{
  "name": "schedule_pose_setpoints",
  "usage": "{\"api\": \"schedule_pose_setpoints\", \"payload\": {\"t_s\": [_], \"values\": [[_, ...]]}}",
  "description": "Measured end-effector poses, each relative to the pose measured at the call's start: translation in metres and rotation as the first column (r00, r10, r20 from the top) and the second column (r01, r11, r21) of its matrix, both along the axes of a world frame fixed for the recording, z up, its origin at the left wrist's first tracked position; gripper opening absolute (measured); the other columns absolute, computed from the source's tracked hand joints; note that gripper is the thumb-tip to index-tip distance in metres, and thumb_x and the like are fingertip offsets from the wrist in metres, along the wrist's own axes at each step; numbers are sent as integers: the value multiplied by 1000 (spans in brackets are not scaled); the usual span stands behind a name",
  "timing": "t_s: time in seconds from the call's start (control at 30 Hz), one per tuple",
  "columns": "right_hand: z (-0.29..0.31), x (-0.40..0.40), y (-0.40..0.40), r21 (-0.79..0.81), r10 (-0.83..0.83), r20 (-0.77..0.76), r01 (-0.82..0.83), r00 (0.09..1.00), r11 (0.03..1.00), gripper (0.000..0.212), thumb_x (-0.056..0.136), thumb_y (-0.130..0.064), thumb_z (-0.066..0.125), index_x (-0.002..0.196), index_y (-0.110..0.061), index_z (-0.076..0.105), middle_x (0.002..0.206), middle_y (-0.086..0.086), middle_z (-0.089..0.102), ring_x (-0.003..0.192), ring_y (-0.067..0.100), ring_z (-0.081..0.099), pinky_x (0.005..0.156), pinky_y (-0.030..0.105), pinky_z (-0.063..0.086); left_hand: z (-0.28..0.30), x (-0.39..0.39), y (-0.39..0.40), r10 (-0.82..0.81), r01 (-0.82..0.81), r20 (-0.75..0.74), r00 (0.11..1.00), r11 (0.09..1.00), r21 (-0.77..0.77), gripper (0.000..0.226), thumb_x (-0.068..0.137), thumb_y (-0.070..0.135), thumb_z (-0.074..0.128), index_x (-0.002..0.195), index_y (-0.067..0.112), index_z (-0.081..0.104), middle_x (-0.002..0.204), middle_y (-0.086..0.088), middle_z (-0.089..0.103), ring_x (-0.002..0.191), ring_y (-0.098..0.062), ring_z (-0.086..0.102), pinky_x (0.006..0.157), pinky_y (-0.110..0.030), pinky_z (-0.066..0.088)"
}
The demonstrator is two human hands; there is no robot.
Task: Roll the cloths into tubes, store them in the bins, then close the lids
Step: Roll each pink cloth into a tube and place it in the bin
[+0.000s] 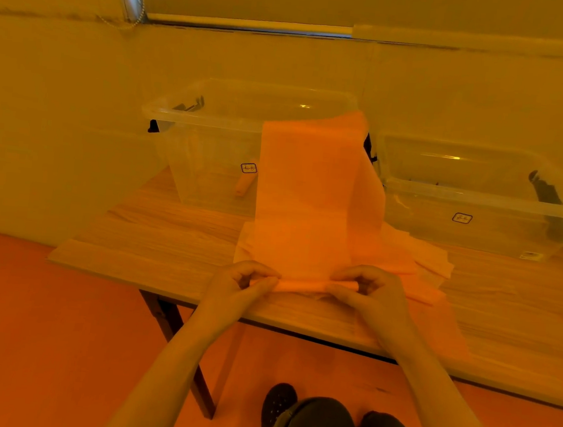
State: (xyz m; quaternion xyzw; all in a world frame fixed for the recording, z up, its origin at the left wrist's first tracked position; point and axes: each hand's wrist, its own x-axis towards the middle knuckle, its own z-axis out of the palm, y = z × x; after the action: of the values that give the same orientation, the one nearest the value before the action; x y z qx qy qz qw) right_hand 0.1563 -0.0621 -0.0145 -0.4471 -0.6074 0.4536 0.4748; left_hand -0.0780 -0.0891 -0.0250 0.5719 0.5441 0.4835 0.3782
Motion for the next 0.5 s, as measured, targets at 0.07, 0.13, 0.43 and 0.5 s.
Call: {"api": "schedule_pose_setpoints", "payload": {"t_s": [0.07,0.13,0.43,0.5], "values": [[0,-2,1,-3,-10,5,10,1000,1000,11,73,-12,80,81,-16,74,86,-3,73,80,10,68,69,23,55,1,0,-1,-5,5,-3,1000,1000,-1,10,83,23,69,87,31,73,87,14,70,86,-6,64,75,-21,49],[0,-3,2,-10,-22,-5,22,1000,1000,10,73,-9,80,80,-13,73,83,0,73,75,12,69,65,22,54,3,1,-2,-16,16,8,1000,1000,-1,10,82,19,72,90,25,73,91,11,70,89,-3,64,77,-17,50],[-1,-2,2,11,-17,-41,17,999,1000,15,70,-5,81,82,-12,74,84,1,73,80,12,69,68,23,54,3,1,-2,0,0,23,1000,1000,-19,13,83,19,71,87,31,73,89,10,71,87,-10,65,75,-22,51],[1,-3,2,4,-22,-67,23,998,1000,11,72,-5,80,79,-11,73,79,2,73,74,14,69,63,20,52,4,2,-4,-20,21,27,999,1000,-13,13,81,17,73,90,28,73,93,10,70,90,-4,64,77,-19,51]]}}
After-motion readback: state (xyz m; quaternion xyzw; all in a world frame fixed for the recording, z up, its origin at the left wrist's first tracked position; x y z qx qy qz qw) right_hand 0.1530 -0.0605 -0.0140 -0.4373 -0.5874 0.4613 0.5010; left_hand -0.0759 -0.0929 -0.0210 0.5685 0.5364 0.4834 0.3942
